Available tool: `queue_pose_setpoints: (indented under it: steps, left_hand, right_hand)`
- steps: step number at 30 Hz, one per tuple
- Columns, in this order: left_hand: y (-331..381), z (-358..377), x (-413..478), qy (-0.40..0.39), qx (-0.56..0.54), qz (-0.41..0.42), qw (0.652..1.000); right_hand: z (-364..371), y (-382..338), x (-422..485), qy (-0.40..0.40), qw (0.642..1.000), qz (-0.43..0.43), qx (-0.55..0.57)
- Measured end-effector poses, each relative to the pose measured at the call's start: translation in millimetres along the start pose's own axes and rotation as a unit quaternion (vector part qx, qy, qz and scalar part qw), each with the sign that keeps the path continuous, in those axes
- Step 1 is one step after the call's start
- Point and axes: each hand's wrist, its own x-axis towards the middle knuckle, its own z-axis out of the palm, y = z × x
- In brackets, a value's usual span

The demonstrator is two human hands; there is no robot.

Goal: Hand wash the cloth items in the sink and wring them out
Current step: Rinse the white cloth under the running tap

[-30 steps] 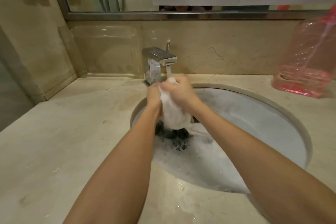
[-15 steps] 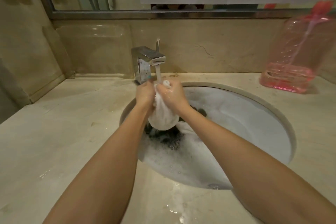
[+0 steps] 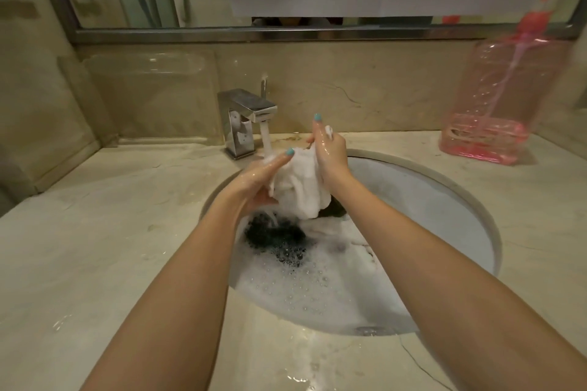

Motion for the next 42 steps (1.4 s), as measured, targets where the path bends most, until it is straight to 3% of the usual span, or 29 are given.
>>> queue_pose_setpoints:
  steps: [3, 5, 10, 14, 16, 19, 22, 27, 30, 32, 36, 39, 42]
  left_hand:
    - [-5, 5, 1, -0.025, 0.109, -0.009, 0.994]
    - [-7, 3, 2, -0.005, 0.119, 0.001, 0.993]
    - [2, -2, 4, 0.221, 0.011, 0.103, 0.970]
    - [0, -14, 3, 0.293, -0.041, 0.158, 0.942]
    - [-1, -20, 3, 0.291, -0.062, 0.158, 0.941]
    - [-4, -19, 3, 0.262, 0.048, 0.149, 0.952]
    - [-6, -16, 6, 0.217, 0.099, 0.137, 0.961]
    - [-11, -10, 5, 0.174, 0.276, 0.134, 0.936]
    - [-6, -3, -2, 0.129, 0.180, 0.169, 0.960]
    - [-3, -6, -1, 0.091, 0.120, 0.147, 0.978]
    - [-8, -11, 1, 0.062, 0.148, 0.073, 0.984]
    - [-1, -17, 0, 0.080, -0.010, 0.091, 0.993]
    - [5, -21, 2, 0.103, -0.110, 0.105, 0.983]
  right_hand:
    - [8, -1, -3, -0.052, 0.998, 0.035, -0.009]
    - [12, -2, -2, -0.075, 0.996, 0.050, -0.021]
    - [2, -2, 4, -0.114, 0.983, 0.067, -0.124]
    - [-30, 16, 4, -0.204, 0.967, 0.066, -0.139]
    - [-37, 20, 12, -0.153, 0.978, 0.079, -0.115]
    - [-31, 18, 17, -0.096, 0.990, 0.088, -0.058]
    - [-26, 14, 14, -0.115, 0.989, 0.090, 0.010]
    - [-28, 2, 12, -0.178, 0.980, 0.066, 0.061]
    - [-21, -1, 8, -0.208, 0.975, 0.045, 0.064]
    - [-18, -4, 6, -0.223, 0.971, 0.040, 0.079]
    - [-19, -14, 6, -0.219, 0.972, 0.027, 0.084]
    - [-25, -14, 8, -0.228, 0.972, -0.022, -0.054]
    - [-30, -9, 7, -0.324, 0.906, -0.051, -0.268]
